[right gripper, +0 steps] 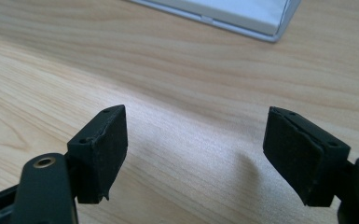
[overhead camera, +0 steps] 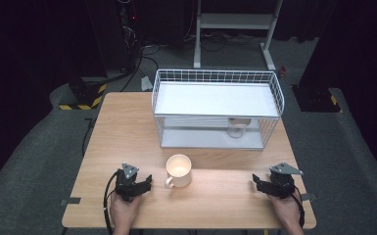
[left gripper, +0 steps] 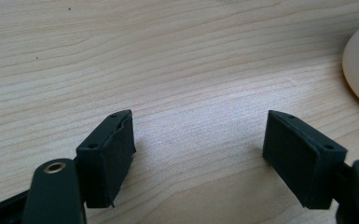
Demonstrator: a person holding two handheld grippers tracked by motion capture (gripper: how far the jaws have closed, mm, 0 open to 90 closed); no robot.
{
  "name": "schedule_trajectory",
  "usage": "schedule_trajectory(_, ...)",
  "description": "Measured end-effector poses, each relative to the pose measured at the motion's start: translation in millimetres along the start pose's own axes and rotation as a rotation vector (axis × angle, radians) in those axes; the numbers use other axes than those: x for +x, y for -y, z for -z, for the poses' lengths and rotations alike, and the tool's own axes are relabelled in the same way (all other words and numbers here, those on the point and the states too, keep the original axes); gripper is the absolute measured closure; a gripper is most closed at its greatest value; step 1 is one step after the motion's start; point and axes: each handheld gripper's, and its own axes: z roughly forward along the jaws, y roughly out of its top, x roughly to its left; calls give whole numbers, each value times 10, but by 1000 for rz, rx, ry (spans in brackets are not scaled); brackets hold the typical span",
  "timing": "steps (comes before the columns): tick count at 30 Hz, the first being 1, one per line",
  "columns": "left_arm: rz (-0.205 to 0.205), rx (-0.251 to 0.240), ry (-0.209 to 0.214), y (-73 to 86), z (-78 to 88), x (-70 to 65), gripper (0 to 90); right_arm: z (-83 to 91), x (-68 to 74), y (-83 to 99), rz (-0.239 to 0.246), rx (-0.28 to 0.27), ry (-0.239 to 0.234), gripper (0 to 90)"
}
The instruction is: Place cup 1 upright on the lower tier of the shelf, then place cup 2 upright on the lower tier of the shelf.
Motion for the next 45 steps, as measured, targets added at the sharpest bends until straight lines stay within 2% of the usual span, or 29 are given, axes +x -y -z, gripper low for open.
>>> schedule_trajectory(4,0,0,0,0,0,0,252,-61,6,13,13,33,12,226)
schedule_trajectory(8,-1,1,3,-1,0,2,248,-71,-7,5,16,36,13,225)
schedule_trajectory(14,2,3,7,-2,2,9,251,-93,-74,-7,-24,52,10,200)
schedule_trajectory(18,29,0,-9,-18,-20,-21,228,-98,-90,-10,-32,51,20,194)
schedule_trajectory(21,19,6,-7,-30,-31,-23,215,-111,-82,-21,-42,56,29,180)
schedule_trajectory(27,26,7,-5,-24,-24,-42,199,-116,-79,-24,-43,55,35,181)
schedule_trajectory(29,14,9,-1,-12,-9,-55,204,-121,-80,-27,-40,53,33,182)
schedule_trajectory(32,26,-13,29,-13,12,-60,211,-119,-75,-27,-42,54,31,182)
schedule_trajectory(36,21,-36,56,-84,64,-90,199,-120,-74,-25,-41,50,34,182)
schedule_trajectory(40,11,-34,93,-138,94,-125,188,-120,-77,-26,-39,52,33,182)
schedule_trajectory(45,15,-29,127,-131,90,-154,183,-120,-76,-25,-39,50,32,182)
